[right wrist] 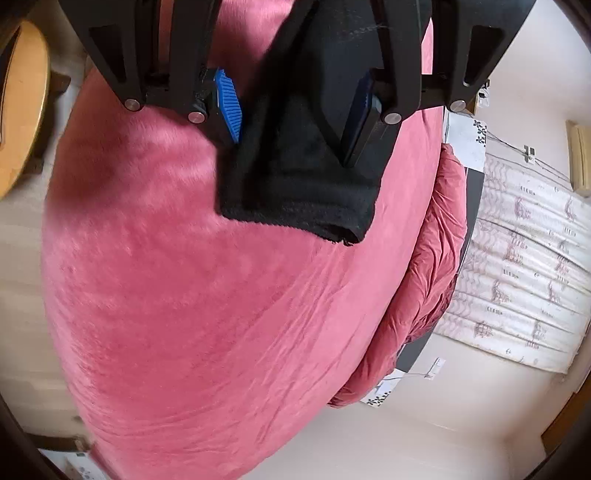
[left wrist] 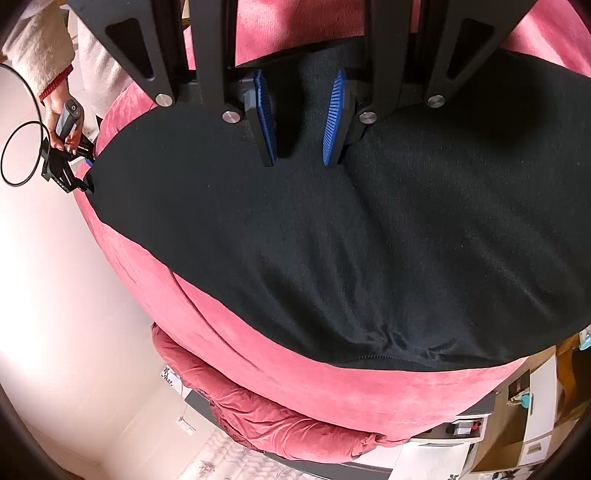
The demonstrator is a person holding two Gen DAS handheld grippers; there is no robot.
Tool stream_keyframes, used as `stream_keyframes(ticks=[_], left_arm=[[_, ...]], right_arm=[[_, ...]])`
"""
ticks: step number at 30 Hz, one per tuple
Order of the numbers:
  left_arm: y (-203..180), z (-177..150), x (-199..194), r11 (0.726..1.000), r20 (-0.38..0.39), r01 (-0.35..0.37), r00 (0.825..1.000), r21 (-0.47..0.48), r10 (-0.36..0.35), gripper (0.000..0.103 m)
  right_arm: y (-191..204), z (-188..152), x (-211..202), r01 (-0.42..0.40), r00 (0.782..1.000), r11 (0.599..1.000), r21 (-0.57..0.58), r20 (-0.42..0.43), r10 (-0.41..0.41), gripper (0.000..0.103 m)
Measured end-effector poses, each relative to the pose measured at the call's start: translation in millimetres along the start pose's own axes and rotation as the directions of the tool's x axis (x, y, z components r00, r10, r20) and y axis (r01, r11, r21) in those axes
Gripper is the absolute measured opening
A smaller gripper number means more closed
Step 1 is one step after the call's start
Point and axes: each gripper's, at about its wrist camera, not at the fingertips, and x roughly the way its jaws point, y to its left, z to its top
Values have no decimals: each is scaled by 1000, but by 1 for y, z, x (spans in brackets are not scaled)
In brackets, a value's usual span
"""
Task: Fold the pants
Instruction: 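Grasp the leg hem with the right tool and lift it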
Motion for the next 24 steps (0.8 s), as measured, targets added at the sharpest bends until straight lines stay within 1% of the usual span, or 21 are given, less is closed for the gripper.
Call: stream_keyframes(ticks=[1, 2, 4, 5, 7, 8, 10, 12, 15, 19, 21, 24], left_arm=[[0, 0, 0, 1000, -1, 0, 1000, -1, 0, 26], [0, -1, 0, 1000, -2, 1, 1000, -6, -1, 26], [0, 2, -2, 1000, 1, 5, 1000, -24, -5, 26], [1, 3, -4, 1000, 9, 1, 1000, -26, 0, 26], [2, 5, -12, 999, 45, -31, 998, -13, 31, 26], [3, 6, -16, 999, 68, -52, 996, 0, 52, 26], [6, 7, -22, 997, 91, -76, 993, 8, 75, 26], [13, 8, -27, 996, 104, -85, 991, -4, 85, 27], [25, 6, -34, 993, 122, -116, 985, -35, 120, 27], [46, 0, -41, 987, 129, -129, 982, -97, 141, 27], [55, -4, -44, 985, 133, -119, 982, -128, 136, 27], [62, -9, -46, 984, 141, -101, 983, -143, 121, 27]], right_arm=[[-1, 3, 2, 3, 1000, 1000, -8, 0, -3, 45], [-2, 2, 2, 8, 1000, 1000, -20, -4, -8, 35], [1, 3, -1, 2, 1000, 999, -41, -22, -3, 26], [0, 3, -3, 0, 1000, 999, -46, -23, -1, 25], [9, 3, -7, -9, 1000, 999, -50, -21, 8, 23], [5, 2, -15, -10, 1000, 999, -49, -19, 9, 23], [16, 1, -25, -21, 1000, 999, -42, -10, 21, 22], [28, -2, -37, -29, 1000, 999, -47, 5, 29, 22], [53, -9, -53, -34, 999, 997, -66, 31, 36, 22], [101, -29, -73, -30, 997, 988, -153, 60, 39, 22], [119, -39, -83, -16, 997, 981, -194, 76, 31, 22], [160, -60, -94, 0, 994, 956, -293, 103, 32, 21]])
